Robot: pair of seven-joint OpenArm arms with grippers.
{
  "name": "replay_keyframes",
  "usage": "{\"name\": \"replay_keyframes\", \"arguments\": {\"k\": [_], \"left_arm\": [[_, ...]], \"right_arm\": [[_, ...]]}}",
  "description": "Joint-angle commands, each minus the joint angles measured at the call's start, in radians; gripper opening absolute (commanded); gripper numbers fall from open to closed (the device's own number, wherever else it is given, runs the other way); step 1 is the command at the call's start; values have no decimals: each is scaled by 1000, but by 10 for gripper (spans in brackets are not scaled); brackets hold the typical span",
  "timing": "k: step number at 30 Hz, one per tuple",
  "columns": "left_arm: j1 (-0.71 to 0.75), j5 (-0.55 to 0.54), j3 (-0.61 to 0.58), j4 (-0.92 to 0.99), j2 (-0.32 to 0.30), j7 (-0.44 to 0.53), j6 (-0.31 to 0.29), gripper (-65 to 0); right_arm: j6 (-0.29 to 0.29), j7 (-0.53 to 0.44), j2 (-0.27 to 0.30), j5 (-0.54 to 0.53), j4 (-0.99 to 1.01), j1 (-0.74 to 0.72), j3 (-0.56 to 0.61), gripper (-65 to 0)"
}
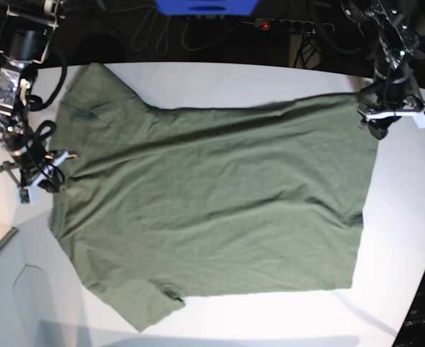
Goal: Layout the t-shirt on the table in an organized manner, then fold the t-shirt properly
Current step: 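Hold the t-shirt edge with both grippers and adjust it flat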
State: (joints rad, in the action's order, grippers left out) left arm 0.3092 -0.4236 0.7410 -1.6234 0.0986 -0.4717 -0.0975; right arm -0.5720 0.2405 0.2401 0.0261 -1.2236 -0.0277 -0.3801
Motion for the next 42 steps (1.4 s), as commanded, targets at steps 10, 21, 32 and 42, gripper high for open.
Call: {"name": "replay_keyframes", "arguments": {"k": [10, 21, 32, 42], "left_arm": [[21, -8, 2, 108, -87, 18, -5, -322], [21, -1, -1, 156, -93, 23, -5, -322], [-21, 111, -2, 240, -92, 20, -6, -324], [-43, 131, -2, 283, -90, 17, -6, -415]], "right_arm": [[2, -25, -81, -19, -364, 300, -53, -507], [-1, -25, -189, -19, -546, 430, -156, -390], [-3, -26, -233, -21, -559, 504, -184, -369], [-67, -25, -253, -22, -451, 522, -181, -262]]}}
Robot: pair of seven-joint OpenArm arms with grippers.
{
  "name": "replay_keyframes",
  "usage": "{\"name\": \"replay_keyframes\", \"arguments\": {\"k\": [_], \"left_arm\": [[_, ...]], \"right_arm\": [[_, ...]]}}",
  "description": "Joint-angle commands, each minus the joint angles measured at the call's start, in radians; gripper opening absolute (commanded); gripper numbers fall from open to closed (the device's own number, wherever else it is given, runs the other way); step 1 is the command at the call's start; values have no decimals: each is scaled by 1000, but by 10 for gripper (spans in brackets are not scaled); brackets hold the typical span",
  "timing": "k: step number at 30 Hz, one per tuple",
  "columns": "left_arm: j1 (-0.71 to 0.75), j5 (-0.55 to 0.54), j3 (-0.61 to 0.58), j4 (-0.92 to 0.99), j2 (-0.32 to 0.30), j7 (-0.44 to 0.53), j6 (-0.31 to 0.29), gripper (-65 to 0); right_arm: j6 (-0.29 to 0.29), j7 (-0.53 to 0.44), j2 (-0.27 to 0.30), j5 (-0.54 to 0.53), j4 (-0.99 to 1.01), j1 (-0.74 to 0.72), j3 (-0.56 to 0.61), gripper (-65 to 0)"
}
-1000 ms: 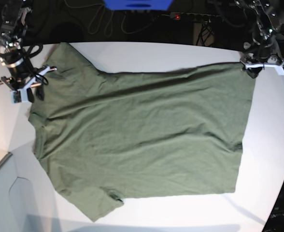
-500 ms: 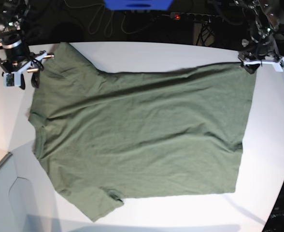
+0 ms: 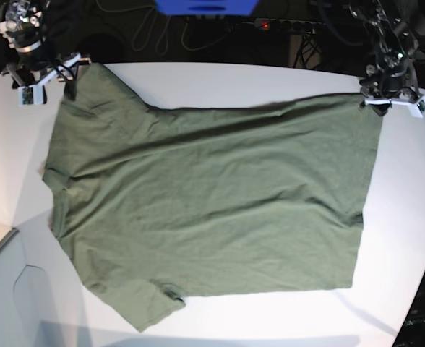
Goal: Layout the t-shirt on the table in an organized manner, then fold the t-shirt properly
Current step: 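Hold the t-shirt edge with both grippers and adjust it flat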
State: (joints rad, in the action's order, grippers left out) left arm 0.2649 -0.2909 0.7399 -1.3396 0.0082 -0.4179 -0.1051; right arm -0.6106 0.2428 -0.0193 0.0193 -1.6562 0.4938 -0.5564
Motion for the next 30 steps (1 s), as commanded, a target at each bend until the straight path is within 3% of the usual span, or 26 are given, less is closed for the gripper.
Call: {"name": "replay_keyframes", "arguments": {"k": [1, 6, 9, 14, 23, 30], "left_arm": [[1, -1, -1, -1, 0, -37, 2, -454], [-8, -1, -1, -1, 2, -37, 0, -596], [-6, -6, -1, -1, 0, -37, 0, -605], [-5, -8, -1, -4, -1, -37, -2, -605], [-11, -8, -1, -4, -1, -35, -2, -605], [-13, -8, -1, -2, -1, -32, -2, -605]], "right_arm": [[-41, -27, 6, -15, -2, 1, -4, -262], [-58, -27, 3, -15, 46, 10, -4, -262], [-88, -27, -26, -14, 43, 12, -4, -262], [-88, -27, -49, -14, 44, 24, -4, -262], [-88, -27, -52, -14, 49, 22, -3, -270], [-88, -27, -49, -14, 49, 32, 52, -402]]}}
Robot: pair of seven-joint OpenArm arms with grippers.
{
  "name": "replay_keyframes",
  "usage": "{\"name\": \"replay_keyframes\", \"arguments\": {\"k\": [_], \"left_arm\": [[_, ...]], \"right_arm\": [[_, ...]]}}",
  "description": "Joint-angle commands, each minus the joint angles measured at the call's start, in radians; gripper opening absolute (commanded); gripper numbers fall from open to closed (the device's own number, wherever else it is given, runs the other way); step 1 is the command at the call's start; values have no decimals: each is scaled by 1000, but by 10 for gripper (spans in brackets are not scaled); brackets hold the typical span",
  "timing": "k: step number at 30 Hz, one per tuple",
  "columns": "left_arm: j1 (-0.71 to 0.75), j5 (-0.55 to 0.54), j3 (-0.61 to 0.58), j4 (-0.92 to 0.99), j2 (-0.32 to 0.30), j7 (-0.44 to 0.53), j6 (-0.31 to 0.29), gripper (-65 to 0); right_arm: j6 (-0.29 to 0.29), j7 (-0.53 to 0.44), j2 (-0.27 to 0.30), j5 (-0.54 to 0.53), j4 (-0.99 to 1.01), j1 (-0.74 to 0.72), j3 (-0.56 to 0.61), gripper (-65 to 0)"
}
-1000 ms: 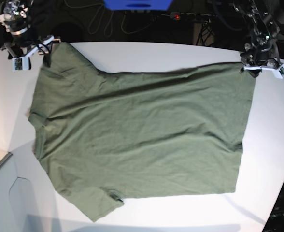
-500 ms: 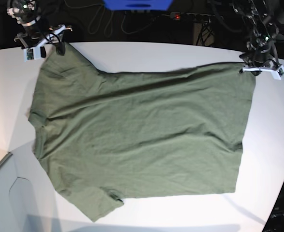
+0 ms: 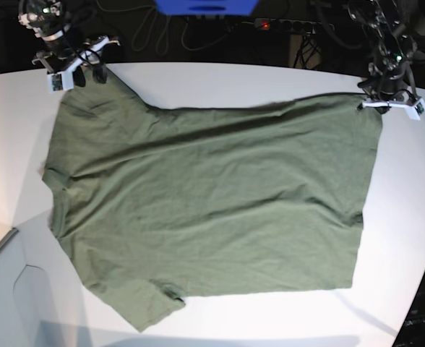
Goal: Layout the t-shirt on the table in an organized manner, then fold the t-shirt properly
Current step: 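Hold the t-shirt edge with both grippers and adjust it flat, then pull the held shoulder edge outward with both grippers to straighten it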
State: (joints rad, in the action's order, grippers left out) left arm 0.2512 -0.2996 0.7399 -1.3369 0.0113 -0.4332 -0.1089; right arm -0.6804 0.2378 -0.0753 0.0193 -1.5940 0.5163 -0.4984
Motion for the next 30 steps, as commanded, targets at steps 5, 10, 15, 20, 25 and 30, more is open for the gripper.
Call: {"name": "replay_keyframes", "arguments": {"k": [5, 10, 15, 20, 25, 30], "left_arm": [[1, 1, -1, -5, -4, -16, 2, -605], [3, 1, -1, -8, -4, -16, 2, -605], [4, 1, -1, -13, -4, -16, 2, -605], [3, 1, -1, -13, -4, -17, 2, -605], [3, 1, -1, -13, -4, -17, 2, -605], [3, 1, -1, -13, -4, -16, 2, -605]], "right_arm": [[-18, -22, 6, -14, -13, 9, -7, -500], [-18, -22, 9, -14, -21, 9, -30, -650], [-18, -22, 4, -14, -22, 3, -118, -648], [-18, -22, 4, -14, -22, 8, -124, -555], [-18, -22, -13, -14, -19, 5, -121, -360], [-18, -22, -16, -15, -6, 0, -96, -262]]}}
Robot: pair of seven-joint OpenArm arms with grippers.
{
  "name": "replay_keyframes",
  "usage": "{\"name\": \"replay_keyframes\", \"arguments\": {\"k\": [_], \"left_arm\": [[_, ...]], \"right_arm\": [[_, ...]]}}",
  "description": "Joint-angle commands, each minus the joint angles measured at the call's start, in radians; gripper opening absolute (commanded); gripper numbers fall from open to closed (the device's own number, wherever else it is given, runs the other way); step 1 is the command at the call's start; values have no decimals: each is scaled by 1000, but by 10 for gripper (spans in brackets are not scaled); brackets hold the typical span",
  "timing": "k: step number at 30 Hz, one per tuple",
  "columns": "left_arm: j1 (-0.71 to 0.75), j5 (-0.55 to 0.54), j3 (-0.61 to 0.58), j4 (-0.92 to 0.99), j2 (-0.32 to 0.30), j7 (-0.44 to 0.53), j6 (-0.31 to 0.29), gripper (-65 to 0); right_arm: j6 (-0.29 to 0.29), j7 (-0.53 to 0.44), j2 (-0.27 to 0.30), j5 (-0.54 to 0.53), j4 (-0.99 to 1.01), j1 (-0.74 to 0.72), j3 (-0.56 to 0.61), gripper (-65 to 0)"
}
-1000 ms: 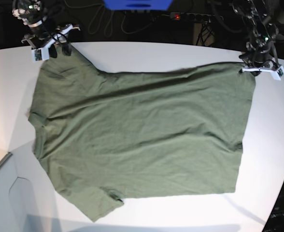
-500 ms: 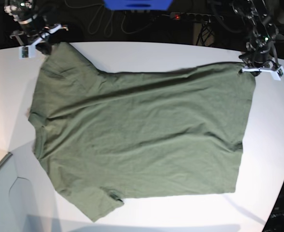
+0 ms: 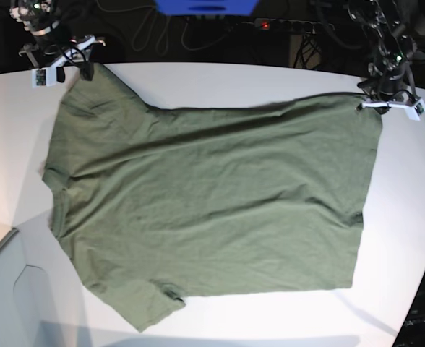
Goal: Layout the t-shirt on the table in an organized manner, then fold the t-shirt properly
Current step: 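Pull the held shoulder edge outward with both grippers to straighten it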
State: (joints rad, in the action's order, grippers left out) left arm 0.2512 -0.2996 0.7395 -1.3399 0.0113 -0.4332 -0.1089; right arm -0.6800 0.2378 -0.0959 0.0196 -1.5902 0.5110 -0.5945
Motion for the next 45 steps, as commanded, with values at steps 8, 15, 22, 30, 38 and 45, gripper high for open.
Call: {"name": "replay_keyframes", "arguments": {"k": [8, 15, 22, 30, 38, 45], "left_arm": [[3, 1, -1, -5, -4, -16, 2, -605], [3, 1, -1, -10, -4, -16, 2, -605], [3, 1, 2, -13, -4, -16, 2, -605], [12, 1, 4, -132, -4, -20, 2, -606], [24, 1, 5, -241, -4, -20, 2, -606], [7, 1, 1, -261, -4, -20, 2, -606]], "right_arm": [[-18, -22, 9, -16, 37, -4, 41, -262], [-18, -22, 11, -16, 58, -10, 41, -354], [-18, -24, 11, -14, 27, -7, 34, -650], [-18, -24, 3, -17, -167, 27, 17, -650], [-18, -33, -29, -19, -227, 18, -66, -650], [-18, -33, -28, -19, -226, -41, -68, -650]]}}
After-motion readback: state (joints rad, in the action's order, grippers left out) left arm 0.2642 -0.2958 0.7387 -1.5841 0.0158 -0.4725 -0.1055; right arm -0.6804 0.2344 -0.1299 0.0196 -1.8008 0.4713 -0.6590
